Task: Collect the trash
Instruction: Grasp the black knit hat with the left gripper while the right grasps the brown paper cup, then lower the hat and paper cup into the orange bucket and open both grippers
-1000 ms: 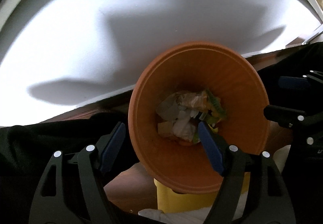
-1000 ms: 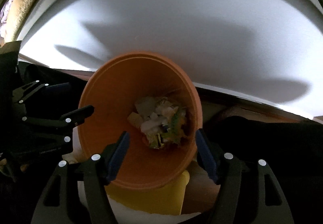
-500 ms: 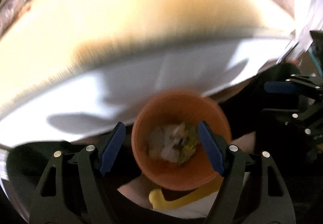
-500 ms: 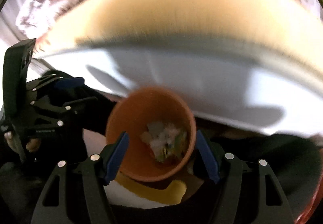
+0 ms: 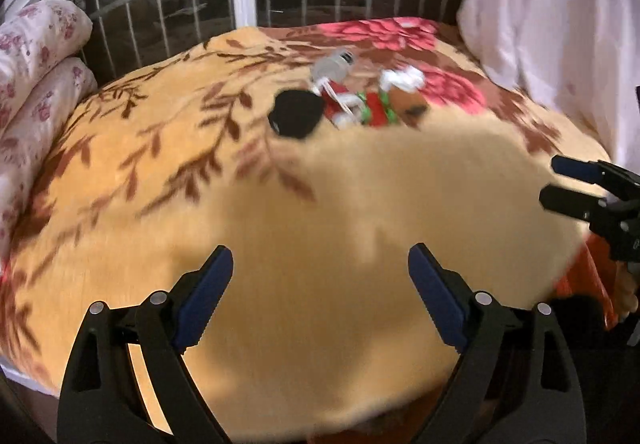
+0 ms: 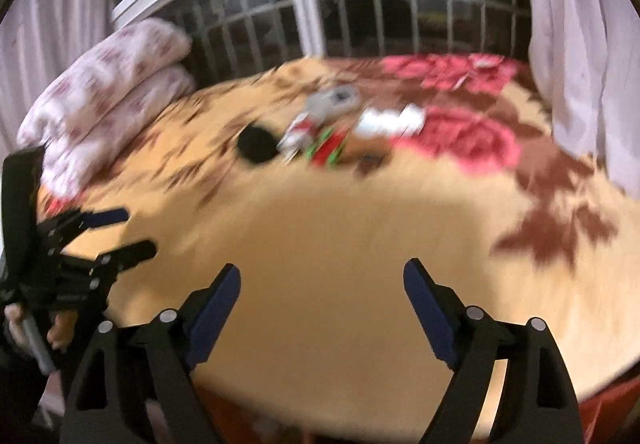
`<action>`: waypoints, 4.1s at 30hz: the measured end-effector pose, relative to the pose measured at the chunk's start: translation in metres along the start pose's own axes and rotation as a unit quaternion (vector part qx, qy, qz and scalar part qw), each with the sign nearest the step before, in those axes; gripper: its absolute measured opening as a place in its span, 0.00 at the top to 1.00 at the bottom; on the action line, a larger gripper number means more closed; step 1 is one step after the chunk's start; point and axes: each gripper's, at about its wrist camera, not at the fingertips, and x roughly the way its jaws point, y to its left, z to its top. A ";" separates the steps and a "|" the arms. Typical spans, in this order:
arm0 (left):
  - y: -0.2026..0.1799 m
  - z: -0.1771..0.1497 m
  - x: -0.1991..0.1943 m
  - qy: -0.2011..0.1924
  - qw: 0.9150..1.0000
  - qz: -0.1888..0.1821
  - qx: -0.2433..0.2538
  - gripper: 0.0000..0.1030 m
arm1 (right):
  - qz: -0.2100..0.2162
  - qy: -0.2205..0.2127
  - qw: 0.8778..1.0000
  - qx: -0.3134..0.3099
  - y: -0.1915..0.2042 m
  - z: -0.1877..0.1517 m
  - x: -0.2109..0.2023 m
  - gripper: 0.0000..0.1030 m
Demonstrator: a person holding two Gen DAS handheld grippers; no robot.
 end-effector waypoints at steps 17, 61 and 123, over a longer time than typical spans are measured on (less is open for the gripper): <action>0.007 0.102 0.138 0.039 0.997 0.063 0.020 0.16 | 0.021 -0.052 0.981 0.187 -0.106 0.044 0.083 0.14; 0.066 0.015 0.084 0.019 0.992 0.064 -0.104 0.45 | -0.061 0.058 0.994 0.070 -0.039 0.098 0.172 0.67; -0.027 -0.244 0.086 0.280 0.960 0.000 0.027 0.45 | 0.041 0.305 0.950 -0.053 0.103 -0.246 0.087 0.63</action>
